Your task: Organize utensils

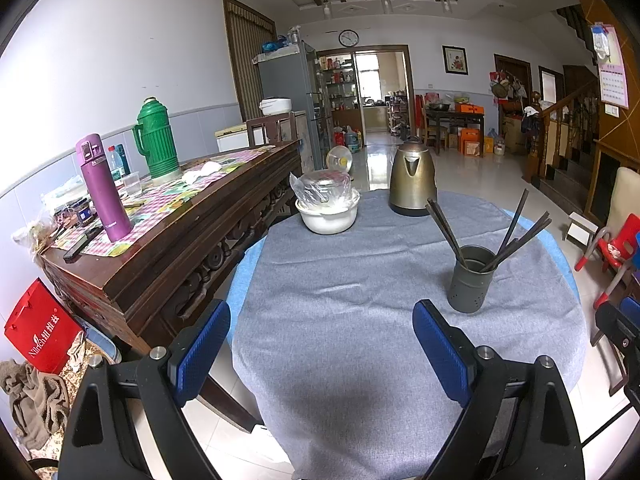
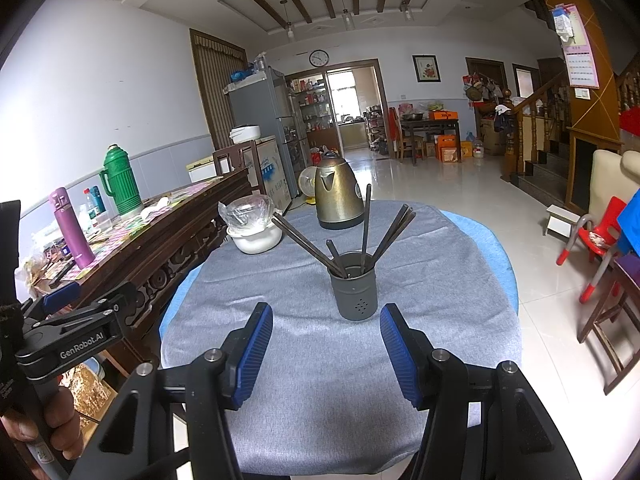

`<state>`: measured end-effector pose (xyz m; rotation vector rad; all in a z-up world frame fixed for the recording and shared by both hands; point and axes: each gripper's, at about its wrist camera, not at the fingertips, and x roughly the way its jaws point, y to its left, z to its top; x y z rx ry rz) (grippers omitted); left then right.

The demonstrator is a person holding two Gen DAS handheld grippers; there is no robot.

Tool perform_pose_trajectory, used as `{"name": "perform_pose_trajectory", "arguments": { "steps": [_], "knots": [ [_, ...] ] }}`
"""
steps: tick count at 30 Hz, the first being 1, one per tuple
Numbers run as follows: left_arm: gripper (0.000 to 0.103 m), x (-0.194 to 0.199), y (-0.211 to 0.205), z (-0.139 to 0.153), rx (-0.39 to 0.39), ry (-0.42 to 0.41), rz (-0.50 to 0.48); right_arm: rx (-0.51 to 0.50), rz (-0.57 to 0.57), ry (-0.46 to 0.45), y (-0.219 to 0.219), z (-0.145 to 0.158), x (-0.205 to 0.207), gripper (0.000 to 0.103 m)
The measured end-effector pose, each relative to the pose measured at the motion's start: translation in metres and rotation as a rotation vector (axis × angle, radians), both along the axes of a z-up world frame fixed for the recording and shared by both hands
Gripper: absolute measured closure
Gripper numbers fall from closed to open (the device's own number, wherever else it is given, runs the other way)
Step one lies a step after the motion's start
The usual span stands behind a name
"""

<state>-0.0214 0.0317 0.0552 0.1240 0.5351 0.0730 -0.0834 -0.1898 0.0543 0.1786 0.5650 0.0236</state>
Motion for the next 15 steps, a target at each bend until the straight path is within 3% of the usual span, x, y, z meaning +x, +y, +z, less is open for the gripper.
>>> {"name": "perform_pose_trajectory", "arguments": {
  "steps": [15],
  "knots": [
    [0.010,0.0006,0.0006,-0.0005,-0.004,-0.001,0.000,0.001,-0.009,-0.005,0.0008,0.0014,-0.0010,0.043]
  ]
}}
